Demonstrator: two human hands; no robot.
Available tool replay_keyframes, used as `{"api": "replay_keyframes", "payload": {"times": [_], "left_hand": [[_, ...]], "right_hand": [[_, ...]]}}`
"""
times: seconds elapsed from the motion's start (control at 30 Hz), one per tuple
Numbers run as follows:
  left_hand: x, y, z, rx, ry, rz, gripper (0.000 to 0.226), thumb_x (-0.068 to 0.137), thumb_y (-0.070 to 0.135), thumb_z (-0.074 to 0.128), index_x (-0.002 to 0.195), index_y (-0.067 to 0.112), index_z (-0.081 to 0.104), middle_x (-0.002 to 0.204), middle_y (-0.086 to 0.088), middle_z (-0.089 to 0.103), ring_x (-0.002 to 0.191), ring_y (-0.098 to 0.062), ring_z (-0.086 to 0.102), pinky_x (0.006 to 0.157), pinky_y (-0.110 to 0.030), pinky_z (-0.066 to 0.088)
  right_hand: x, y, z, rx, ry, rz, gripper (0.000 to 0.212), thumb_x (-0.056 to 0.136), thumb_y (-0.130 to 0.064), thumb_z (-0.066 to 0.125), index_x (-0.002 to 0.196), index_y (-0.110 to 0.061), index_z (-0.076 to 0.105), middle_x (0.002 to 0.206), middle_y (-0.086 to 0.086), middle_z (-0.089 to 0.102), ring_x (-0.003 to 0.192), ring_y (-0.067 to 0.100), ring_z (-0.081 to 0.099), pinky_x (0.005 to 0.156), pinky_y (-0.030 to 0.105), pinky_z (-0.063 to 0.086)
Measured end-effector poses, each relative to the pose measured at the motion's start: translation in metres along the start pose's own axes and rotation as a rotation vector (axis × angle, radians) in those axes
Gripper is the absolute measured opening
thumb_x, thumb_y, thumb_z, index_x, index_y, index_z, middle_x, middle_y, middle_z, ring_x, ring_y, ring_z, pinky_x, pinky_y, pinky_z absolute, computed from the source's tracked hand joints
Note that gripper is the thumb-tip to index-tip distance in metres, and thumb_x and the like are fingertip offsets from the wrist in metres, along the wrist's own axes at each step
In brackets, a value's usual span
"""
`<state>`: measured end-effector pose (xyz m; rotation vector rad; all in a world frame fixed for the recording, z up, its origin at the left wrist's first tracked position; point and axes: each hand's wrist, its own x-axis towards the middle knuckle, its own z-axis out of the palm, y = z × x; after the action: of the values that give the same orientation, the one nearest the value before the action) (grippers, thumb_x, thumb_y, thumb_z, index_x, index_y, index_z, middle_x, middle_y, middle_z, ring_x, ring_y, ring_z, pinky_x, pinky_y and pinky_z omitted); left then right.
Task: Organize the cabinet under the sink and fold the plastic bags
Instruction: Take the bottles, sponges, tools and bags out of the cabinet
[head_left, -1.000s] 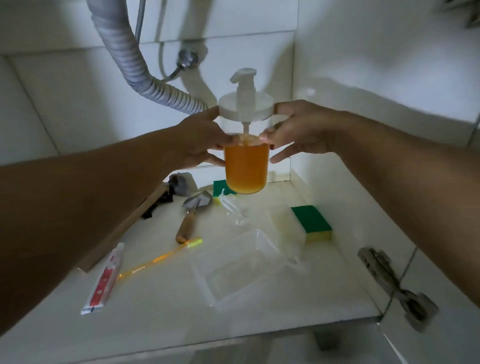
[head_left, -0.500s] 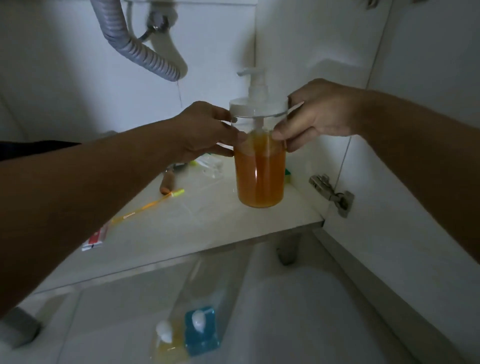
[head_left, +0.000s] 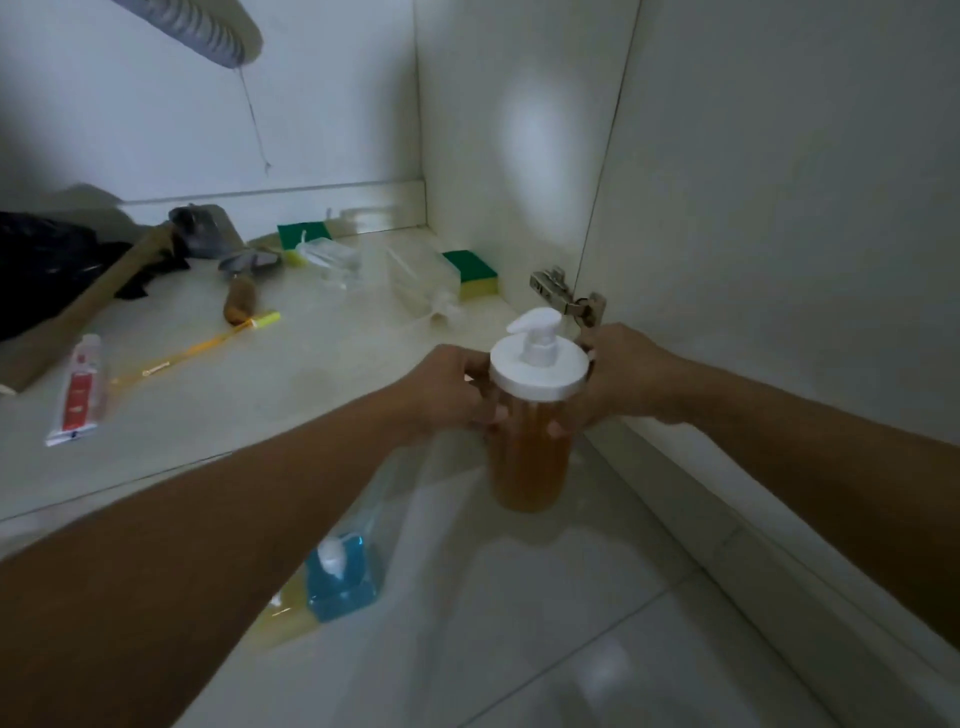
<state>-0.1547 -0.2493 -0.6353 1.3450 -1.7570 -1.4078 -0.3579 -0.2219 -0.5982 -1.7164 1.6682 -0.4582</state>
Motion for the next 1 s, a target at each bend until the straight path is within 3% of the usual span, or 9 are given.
{"api": "replay_keyframes", "payload": {"times": [0.1, 0.2, 0.37, 0.57, 0.63, 0.7, 0.8, 0.93, 1.0], "left_hand": [[0.005, -0.028, 0.027, -0.072, 0.057, -0.027, 0.049, 0.074, -0.02, 0.064, 0.115, 0.007, 0.068, 0.088, -0.009, 0.07, 0.076, -0.02, 0.066, 0.075, -0.034, 0.06], [0.01, -0.052, 0.047, -0.09, 0.089, -0.026, 0.05, 0.074, -0.02, 0.06, 0.117, 0.004, 0.068, 0.093, -0.01, 0.069, 0.092, -0.025, 0.064, 0.076, -0.035, 0.056], [0.019, -0.057, 0.062, -0.078, 0.06, -0.025, 0.056, 0.078, -0.019, 0.059, 0.129, 0.004, 0.059, 0.116, -0.013, 0.065, 0.106, -0.023, 0.057, 0.083, -0.032, 0.048], [0.029, -0.068, 0.073, -0.048, 0.052, -0.037, 0.053, 0.08, -0.016, 0.059, 0.129, 0.004, 0.058, 0.109, -0.007, 0.064, 0.1, -0.015, 0.055, 0.082, -0.026, 0.043], [0.03, -0.071, 0.076, -0.067, 0.068, -0.021, 0.053, 0.081, -0.014, 0.062, 0.13, 0.006, 0.059, 0.118, -0.009, 0.065, 0.104, -0.015, 0.056, 0.085, -0.027, 0.044], [0.033, -0.075, 0.079, -0.08, 0.092, -0.008, 0.053, 0.081, -0.013, 0.063, 0.13, 0.007, 0.059, 0.122, -0.008, 0.065, 0.111, -0.018, 0.058, 0.091, -0.031, 0.047], [0.035, -0.079, 0.08, -0.086, 0.114, 0.007, 0.054, 0.08, -0.013, 0.064, 0.13, 0.008, 0.059, 0.123, -0.01, 0.065, 0.119, -0.025, 0.058, 0.101, -0.043, 0.047], [0.034, -0.079, 0.078, -0.042, 0.108, 0.019, 0.055, 0.08, -0.012, 0.063, 0.131, 0.009, 0.058, 0.124, -0.009, 0.065, 0.118, -0.024, 0.057, 0.097, -0.035, 0.047], [0.033, -0.075, 0.078, 0.021, 0.103, 0.017, 0.051, 0.082, -0.007, 0.063, 0.131, 0.006, 0.058, 0.123, -0.011, 0.065, 0.116, -0.025, 0.058, 0.095, -0.034, 0.048]], "right_hand": [[0.0, 0.028, 0.023, -0.085, 0.065, 0.026, 0.048, 0.05, -0.017, 0.096, 0.086, -0.014, 0.066, 0.09, 0.001, 0.07, 0.075, 0.011, 0.065, 0.063, 0.026, 0.057], [0.004, 0.047, 0.041, -0.091, 0.082, 0.0, 0.05, 0.051, -0.015, 0.096, 0.077, -0.028, 0.056, 0.083, -0.012, 0.059, 0.071, 0.002, 0.054, 0.051, 0.008, 0.039], [0.011, 0.074, 0.059, 0.097, 0.131, 0.007, 0.066, 0.051, -0.002, 0.095, 0.101, -0.025, 0.059, 0.088, -0.02, 0.059, 0.079, 0.0, 0.056, 0.056, 0.004, 0.041], [0.017, 0.092, 0.072, 0.101, 0.124, 0.063, 0.058, 0.052, -0.005, 0.096, 0.1, -0.022, 0.066, 0.086, -0.02, 0.062, 0.079, -0.001, 0.059, 0.061, 0.006, 0.045], [0.02, 0.097, 0.075, 0.086, 0.156, 0.085, 0.06, 0.05, -0.009, 0.097, 0.1, -0.022, 0.068, 0.09, -0.018, 0.065, 0.082, -0.001, 0.061, 0.075, 0.02, 0.054], [0.02, 0.1, 0.074, 0.123, 0.173, 0.092, 0.071, 0.048, -0.009, 0.097, 0.112, -0.021, 0.068, 0.102, -0.009, 0.069, 0.094, 0.011, 0.064, 0.083, 0.03, 0.053], [0.018, 0.099, 0.07, 0.121, 0.171, 0.083, 0.076, 0.051, -0.007, 0.096, 0.119, -0.02, 0.065, 0.107, -0.005, 0.068, 0.099, 0.016, 0.062, 0.086, 0.031, 0.052], [0.018, 0.098, 0.07, 0.094, 0.156, 0.079, 0.075, 0.051, -0.008, 0.096, 0.119, -0.018, 0.065, 0.112, -0.003, 0.069, 0.103, 0.018, 0.063, 0.092, 0.037, 0.052], [0.023, 0.096, 0.069, -0.026, 0.112, 0.117, 0.065, 0.055, -0.013, 0.094, 0.114, -0.016, 0.067, 0.109, -0.003, 0.068, 0.103, 0.02, 0.064, 0.088, 0.036, 0.053]]}}
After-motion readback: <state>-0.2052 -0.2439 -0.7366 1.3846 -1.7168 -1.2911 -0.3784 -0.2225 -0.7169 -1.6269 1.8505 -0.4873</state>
